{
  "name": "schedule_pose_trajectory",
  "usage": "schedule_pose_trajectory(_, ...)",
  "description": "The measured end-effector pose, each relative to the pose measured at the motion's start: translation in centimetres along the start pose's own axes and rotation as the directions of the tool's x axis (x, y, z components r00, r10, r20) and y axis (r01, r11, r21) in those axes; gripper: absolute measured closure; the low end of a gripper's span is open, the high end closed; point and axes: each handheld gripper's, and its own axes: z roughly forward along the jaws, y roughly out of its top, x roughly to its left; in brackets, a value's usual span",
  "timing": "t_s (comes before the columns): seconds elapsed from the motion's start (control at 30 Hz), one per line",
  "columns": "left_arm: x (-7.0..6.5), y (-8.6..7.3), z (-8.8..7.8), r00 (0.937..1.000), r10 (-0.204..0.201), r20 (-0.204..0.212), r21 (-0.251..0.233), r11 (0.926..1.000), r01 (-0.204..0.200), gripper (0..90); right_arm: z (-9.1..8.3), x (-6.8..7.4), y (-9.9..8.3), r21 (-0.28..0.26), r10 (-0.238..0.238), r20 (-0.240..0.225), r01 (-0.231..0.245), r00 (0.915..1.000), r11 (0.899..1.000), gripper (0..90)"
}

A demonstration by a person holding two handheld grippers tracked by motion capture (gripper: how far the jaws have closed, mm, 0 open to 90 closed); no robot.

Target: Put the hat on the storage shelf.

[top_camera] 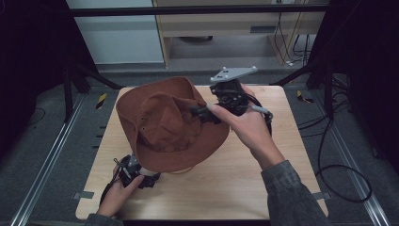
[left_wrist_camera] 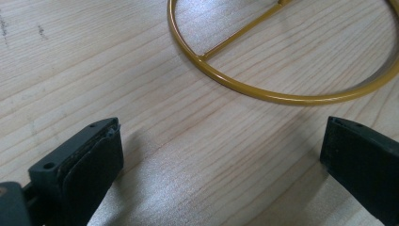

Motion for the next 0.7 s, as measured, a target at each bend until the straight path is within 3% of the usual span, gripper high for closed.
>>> schedule_pose_trajectory(0.27, 0.0, 0.0, 0.0, 1.0, 0.0, 0.002, -0.001, 1.0, 0.0, 0.0, -3.0, -2.7, -2.3, -0.008, 0.041, 0.051, -0.041, 0.9978, 0.999, 7.5)
schedule_pose_trajectory(0.7, 0.0, 0.0, 0.0, 1.0, -0.001, 0.001, -0.002, 1.0, 0.001, 0.0, -5.6, -4.7, -5.2, -0.009, 0.074, 0.118, -0.074, 0.9903, 0.997, 6.7)
